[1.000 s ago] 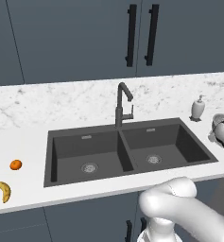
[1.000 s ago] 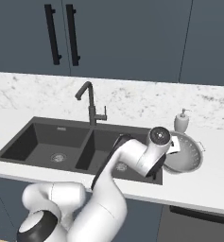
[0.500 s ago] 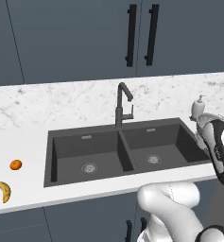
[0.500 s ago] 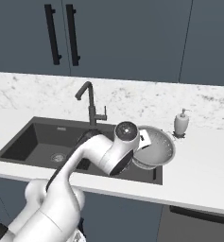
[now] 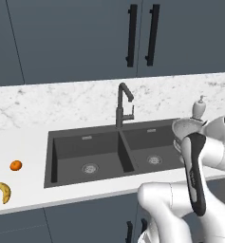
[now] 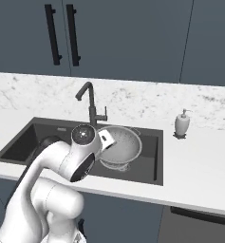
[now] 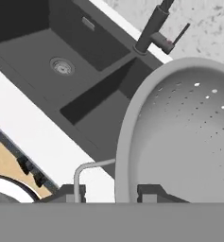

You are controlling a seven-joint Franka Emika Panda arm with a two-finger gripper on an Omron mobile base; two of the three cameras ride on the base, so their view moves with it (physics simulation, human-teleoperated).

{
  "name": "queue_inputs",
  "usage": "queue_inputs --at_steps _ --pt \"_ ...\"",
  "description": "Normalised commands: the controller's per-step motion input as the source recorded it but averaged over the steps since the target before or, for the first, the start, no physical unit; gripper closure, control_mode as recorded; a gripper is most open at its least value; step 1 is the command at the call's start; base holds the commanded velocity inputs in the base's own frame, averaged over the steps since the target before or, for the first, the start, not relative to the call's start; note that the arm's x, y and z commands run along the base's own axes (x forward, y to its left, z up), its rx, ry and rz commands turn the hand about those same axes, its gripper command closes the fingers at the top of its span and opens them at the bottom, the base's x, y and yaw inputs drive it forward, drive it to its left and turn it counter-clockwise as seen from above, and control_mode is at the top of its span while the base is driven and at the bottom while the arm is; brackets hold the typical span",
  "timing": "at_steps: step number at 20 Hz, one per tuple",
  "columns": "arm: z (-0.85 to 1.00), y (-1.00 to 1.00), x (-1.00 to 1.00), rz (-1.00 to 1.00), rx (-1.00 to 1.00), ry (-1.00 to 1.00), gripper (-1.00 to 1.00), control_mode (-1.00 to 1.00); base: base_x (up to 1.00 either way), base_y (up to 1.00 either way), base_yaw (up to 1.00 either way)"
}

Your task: Put the colander in the sink, put the banana, tangerine in the colander, and turn on the sink faucet and pour water over the colander.

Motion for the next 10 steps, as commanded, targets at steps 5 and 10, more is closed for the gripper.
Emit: queue_inputs --at_steps 5,10 --pt "0.00 1.00 -0.32 0.23 -0.06 0.05 1.00 -1.00 0.00 0.00 0.00" --pt "0.00 0.97 -0.29 0.19 -0.05 0.01 1.00 -1.00 0.00 0.00 0.00"
